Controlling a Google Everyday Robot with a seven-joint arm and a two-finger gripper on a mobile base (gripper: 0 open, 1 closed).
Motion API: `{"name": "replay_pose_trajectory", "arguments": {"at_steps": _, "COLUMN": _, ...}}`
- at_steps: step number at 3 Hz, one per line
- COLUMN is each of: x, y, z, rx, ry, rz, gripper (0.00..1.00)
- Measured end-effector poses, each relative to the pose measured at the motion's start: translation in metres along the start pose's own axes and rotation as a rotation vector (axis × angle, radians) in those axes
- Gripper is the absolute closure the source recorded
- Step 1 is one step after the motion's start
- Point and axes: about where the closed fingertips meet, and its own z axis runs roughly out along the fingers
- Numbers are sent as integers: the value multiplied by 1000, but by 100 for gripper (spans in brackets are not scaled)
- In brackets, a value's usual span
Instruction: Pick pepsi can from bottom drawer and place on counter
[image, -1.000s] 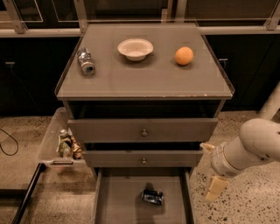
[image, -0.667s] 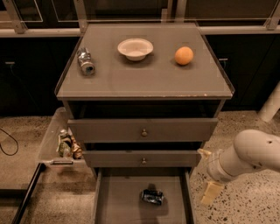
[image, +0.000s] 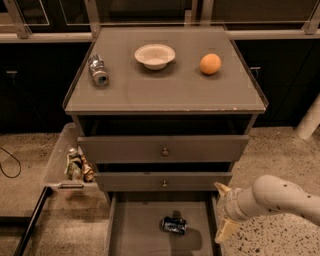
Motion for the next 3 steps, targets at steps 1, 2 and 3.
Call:
{"name": "replay_pose_trajectory", "arguments": {"at_steps": 1, "x": 33, "y": 4, "z": 80, "rx": -4, "ry": -68, "rz": -21, "gripper": 0}}
{"name": "replay_pose_trajectory", "arguments": {"at_steps": 2, "x": 32, "y": 4, "z": 84, "rx": -3, "ry": -70, "rz": -17, "gripper": 0}}
{"name": "replay_pose_trajectory", "arguments": {"at_steps": 3, "x": 33, "y": 5, "z": 123, "rx": -29, "ry": -108, "rz": 22, "gripper": 0}}
